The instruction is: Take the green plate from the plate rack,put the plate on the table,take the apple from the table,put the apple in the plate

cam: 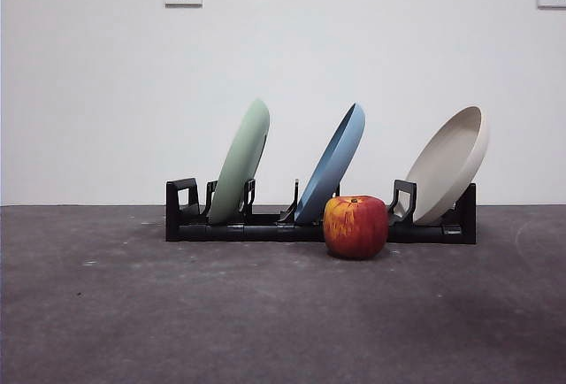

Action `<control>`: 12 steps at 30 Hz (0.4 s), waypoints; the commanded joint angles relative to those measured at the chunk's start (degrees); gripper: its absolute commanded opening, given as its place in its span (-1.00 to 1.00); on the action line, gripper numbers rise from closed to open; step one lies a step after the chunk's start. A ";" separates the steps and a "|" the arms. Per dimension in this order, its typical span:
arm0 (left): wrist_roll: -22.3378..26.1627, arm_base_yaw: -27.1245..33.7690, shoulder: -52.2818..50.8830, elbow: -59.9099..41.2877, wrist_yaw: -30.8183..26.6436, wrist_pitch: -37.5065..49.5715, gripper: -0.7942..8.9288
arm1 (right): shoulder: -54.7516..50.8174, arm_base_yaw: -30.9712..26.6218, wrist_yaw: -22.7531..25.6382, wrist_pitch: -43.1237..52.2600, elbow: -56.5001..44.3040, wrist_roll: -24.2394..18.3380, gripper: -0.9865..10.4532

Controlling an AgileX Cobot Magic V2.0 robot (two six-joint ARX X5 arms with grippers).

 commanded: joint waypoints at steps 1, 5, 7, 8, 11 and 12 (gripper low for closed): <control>-0.20 0.17 -0.17 -0.76 0.11 0.83 -0.84 | -0.17 0.02 -0.33 -0.22 -0.81 1.99 -0.83; -0.39 0.09 -0.17 -0.72 1.99 1.68 -0.85 | -0.17 0.02 -0.24 0.68 -0.81 3.63 -0.83; -0.94 0.09 -0.17 -0.46 4.94 2.08 -0.85 | -0.17 0.02 -0.33 1.64 -0.63 4.92 -0.84; -1.97 0.09 -0.17 -0.17 5.99 2.03 -0.85 | -0.17 0.02 -0.33 1.81 -0.31 6.12 -0.85; -5.01 0.09 -0.17 1.42 7.48 1.84 -0.85 | -0.11 0.02 -0.17 1.86 1.88 9.60 -0.85; -5.84 0.09 -0.15 2.14 7.65 1.73 -0.85 | -0.11 0.02 -0.09 1.88 2.73 10.01 -0.85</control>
